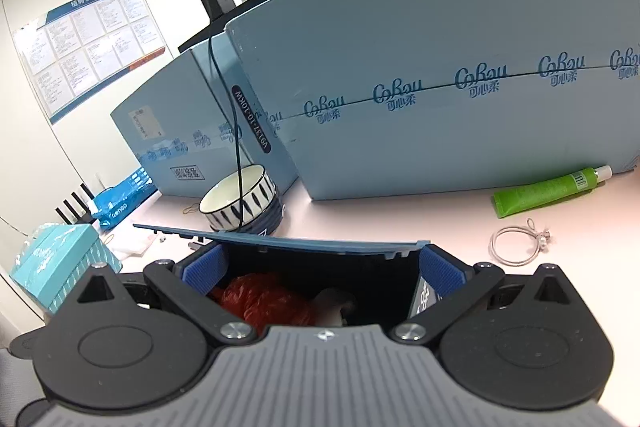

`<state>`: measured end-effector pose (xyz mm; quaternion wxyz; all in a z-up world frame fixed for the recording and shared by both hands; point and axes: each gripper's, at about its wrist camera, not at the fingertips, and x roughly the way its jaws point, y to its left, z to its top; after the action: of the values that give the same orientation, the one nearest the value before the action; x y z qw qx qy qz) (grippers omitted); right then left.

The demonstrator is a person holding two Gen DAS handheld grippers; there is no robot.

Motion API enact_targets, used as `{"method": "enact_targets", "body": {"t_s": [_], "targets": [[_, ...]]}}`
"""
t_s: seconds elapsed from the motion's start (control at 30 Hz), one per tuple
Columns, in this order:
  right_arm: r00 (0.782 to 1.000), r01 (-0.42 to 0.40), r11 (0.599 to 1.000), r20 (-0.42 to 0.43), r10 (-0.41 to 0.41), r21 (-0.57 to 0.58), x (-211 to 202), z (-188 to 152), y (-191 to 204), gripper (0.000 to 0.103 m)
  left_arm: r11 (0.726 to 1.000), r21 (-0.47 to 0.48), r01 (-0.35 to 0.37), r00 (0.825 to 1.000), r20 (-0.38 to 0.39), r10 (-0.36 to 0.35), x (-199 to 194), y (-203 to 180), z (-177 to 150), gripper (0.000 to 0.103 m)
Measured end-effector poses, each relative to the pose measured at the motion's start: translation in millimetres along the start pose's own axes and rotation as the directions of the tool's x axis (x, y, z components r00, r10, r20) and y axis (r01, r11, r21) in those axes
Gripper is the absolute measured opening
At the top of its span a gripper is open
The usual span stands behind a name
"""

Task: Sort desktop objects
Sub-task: 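Push the teal box lid down shut with the right tool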

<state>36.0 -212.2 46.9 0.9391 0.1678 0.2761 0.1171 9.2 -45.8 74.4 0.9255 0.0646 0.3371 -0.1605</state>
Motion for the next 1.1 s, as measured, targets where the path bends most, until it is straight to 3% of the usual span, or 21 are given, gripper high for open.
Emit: {"method": "enact_targets", "body": {"t_s": [0.37, 0.57, 1.1], "targets": [[0.999, 0.044, 0.999, -0.009, -0.044, 0.006, -2.3, -12.3, 4.6, 0.103, 0.998, -0.058, -0.002, 0.998, -0.058, -0.001, -7.3, 9.0, -20.2, 0.094], [0.998, 0.065, 0.998, -0.011, -0.065, 0.01, -3.7, -16.1, 6.1, 0.103, 0.995, -0.095, -0.031, 0.99, -0.14, 0.018, 9.9, 11.2, -26.0, 0.094], [0.997, 0.065, 0.998, -0.04, -0.064, 0.022, -7.3, -25.6, 5.6, 0.103, 0.992, -0.085, -0.09, 0.974, -0.216, 0.07, 30.2, 9.2, -31.1, 0.094]]}}
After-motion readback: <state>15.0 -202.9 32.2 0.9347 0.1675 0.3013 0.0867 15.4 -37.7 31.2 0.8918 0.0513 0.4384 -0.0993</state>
